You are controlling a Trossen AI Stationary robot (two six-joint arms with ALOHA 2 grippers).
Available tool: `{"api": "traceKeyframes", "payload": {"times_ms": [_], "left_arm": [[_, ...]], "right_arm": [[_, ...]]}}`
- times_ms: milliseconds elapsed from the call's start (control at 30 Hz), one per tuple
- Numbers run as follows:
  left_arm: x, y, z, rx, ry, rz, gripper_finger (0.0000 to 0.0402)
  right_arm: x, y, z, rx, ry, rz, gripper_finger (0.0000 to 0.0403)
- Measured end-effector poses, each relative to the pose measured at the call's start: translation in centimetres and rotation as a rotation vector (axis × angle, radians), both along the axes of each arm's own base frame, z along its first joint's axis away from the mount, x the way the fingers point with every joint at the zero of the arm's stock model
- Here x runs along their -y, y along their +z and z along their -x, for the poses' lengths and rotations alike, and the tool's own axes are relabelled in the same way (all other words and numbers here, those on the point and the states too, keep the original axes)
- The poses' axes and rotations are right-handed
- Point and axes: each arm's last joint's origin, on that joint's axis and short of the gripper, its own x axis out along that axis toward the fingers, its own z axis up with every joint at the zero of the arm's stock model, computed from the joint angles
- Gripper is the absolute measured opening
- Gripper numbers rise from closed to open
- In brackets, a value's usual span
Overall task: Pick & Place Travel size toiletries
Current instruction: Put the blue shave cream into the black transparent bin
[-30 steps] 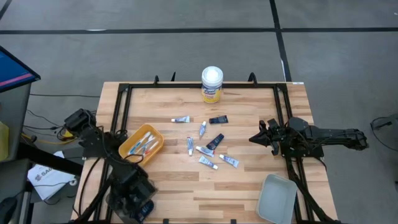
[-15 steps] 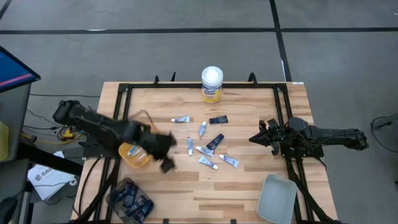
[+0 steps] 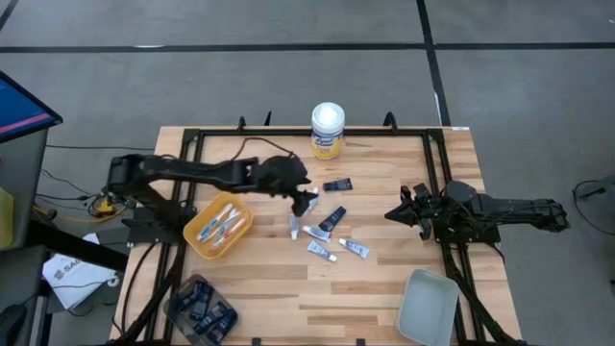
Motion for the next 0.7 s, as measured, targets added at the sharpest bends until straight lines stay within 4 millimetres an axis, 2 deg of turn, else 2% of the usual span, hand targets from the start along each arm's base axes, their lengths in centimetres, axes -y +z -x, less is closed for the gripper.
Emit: {"api": "traceKeyframes", "payload": {"times_ms": [167,367,533,700], "left_arm": [[-3.1,-3.6,-1.4,-0.089,0.001,-0.03,0.0254],[-4.4,-6.6,-2.9,-0.106,-0.072,-0.087,0.0254],[-5.2,-7.7,-4.0,-0.114,-0.128,-0.125,0.0261],[-6.5,-8.5,-5.3,-0.127,-0.126,-0.144,0.0298]], "right_arm": [[0.0,0.0,0.0,0.0,0.0,0.0,0.0],[0.0,0.0,0.0,0.0,0.0,0.0,0.0],[0.0,0.0,0.0,0.0,0.0,0.0,0.0],[0.0,0.0,0.0,0.0,0.0,0.0,0.0]]}}
